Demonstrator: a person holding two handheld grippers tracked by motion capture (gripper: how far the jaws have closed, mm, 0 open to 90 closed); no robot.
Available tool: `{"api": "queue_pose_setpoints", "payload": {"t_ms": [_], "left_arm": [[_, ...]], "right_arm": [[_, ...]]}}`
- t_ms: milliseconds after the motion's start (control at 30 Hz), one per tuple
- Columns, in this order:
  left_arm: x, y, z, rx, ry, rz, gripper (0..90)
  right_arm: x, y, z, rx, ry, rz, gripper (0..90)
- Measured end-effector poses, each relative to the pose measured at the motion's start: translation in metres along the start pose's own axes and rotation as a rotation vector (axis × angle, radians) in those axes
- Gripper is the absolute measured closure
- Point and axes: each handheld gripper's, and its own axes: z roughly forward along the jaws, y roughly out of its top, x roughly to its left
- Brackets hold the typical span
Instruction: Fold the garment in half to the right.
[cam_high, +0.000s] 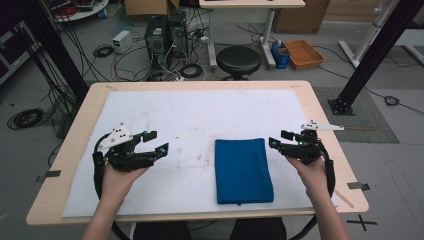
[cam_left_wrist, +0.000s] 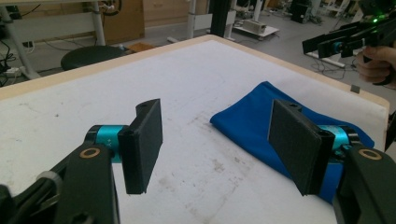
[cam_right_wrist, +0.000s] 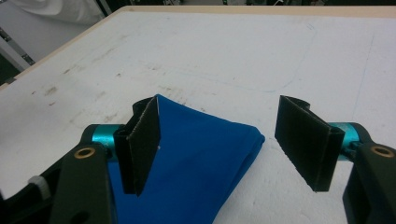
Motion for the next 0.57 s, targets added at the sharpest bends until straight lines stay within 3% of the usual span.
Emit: {"api": "queue_pose_setpoints", "payload": {"t_ms": [567], "left_arm": [[0.0001, -0.0038, 0.0059, 0.02, 0.001, -0.005, 35.3]], "right_arm": [[-0.0026, -0.0022, 0.0025, 0.01, 0.001, -0.003, 30.9]]}}
